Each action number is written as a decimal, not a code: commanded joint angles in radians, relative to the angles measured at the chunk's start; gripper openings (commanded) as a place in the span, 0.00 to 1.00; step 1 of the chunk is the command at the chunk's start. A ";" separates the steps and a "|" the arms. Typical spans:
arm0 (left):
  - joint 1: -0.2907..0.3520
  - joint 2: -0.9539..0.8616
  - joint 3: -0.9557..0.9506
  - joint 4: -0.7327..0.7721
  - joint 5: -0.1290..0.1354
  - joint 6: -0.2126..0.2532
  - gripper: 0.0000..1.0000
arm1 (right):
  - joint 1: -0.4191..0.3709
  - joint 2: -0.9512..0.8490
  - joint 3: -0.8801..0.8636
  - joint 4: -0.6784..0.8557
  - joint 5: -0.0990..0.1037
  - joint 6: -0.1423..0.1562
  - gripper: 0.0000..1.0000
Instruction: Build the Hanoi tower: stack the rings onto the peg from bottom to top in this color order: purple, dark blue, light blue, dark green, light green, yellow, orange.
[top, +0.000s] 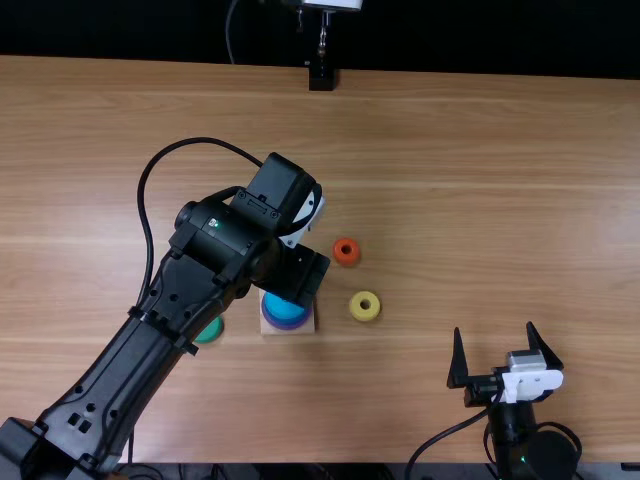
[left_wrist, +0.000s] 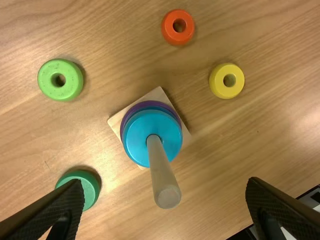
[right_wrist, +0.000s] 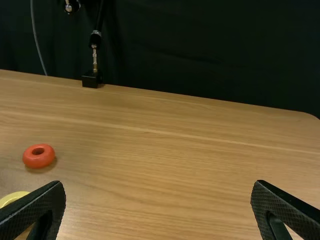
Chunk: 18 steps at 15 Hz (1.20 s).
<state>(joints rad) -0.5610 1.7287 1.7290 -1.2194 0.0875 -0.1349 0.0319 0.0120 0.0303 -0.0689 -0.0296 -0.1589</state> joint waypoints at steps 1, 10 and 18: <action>0.027 -0.001 0.046 0.004 0.008 0.002 1.00 | -0.010 -0.012 -0.015 0.000 0.007 -0.003 1.00; 0.276 -0.185 -0.126 0.249 -0.007 0.012 1.00 | -0.010 -0.012 -0.015 0.000 0.007 -0.003 1.00; 0.302 -0.264 -0.605 0.408 -0.078 0.223 1.00 | -0.010 -0.012 -0.015 0.000 0.007 -0.003 1.00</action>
<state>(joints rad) -0.2554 1.4929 1.1431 -0.8135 0.0273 0.0490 0.0319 0.0124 0.0303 -0.0692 -0.0292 -0.1589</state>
